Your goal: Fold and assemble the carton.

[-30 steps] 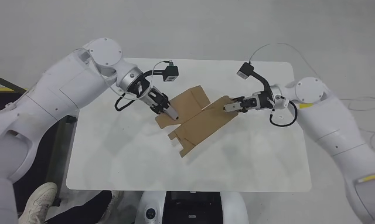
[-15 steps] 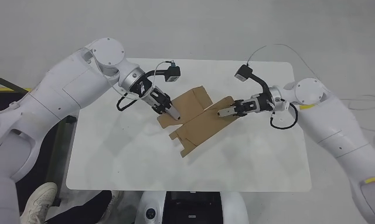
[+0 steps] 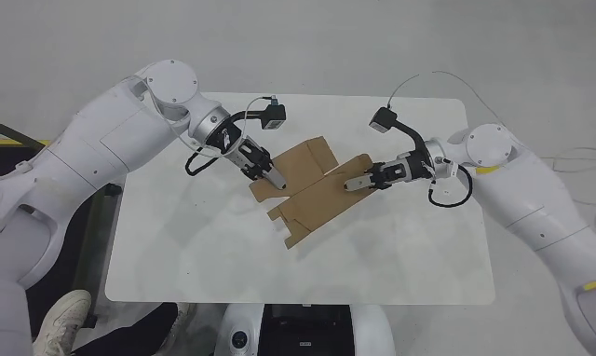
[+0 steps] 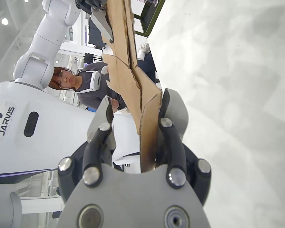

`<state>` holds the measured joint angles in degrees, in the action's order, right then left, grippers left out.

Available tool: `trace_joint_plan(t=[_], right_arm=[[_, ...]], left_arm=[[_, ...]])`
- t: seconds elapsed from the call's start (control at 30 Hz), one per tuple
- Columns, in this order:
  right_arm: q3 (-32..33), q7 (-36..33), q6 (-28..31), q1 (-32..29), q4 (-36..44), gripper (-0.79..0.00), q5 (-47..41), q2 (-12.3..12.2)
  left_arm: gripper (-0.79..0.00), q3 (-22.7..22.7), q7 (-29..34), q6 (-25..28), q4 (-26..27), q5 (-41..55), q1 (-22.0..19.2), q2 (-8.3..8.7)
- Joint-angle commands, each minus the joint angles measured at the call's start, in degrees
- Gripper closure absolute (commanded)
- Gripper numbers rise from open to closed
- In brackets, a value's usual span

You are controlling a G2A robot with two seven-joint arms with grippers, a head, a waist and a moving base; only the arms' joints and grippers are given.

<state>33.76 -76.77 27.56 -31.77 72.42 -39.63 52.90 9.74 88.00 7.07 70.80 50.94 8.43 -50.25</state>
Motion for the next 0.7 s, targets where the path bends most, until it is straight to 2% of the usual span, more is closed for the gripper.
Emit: trace_joint_plan(t=[0.0,0.07,0.37,0.4,0.43,0.67], right_arm=[[0.03,0.0,0.0,-0.01,-0.01,-0.169,0.0,0.0],[0.03,0.0,0.0,-0.01,-0.01,0.0,0.0,0.0],[0.03,0.0,0.0,-0.01,-0.01,-0.012,0.0,0.0],[-0.27,-0.3,-0.3,-0.23,-0.66,-0.311,-0.28,0.0],[-0.5,-0.66,-0.66,-0.17,-1.52,-0.785,-1.07,0.03],[-0.5,-0.66,-0.66,-0.17,-1.52,-0.785,-1.07,0.03]], left_arm=[[0.0,0.0,0.0,0.0,0.0,0.0,0.0,0.0],[0.0,0.0,0.0,0.0,0.0,0.0,0.0,0.0],[0.0,0.0,0.0,0.0,0.0,0.0,0.0,0.0],[0.0,0.0,0.0,0.12,0.29,0.11,-0.2,-0.02],[0.0,0.0,0.0,0.22,0.62,0.23,-0.45,-0.05],[0.0,0.0,0.0,0.25,1.26,0.41,-0.42,0.2]])
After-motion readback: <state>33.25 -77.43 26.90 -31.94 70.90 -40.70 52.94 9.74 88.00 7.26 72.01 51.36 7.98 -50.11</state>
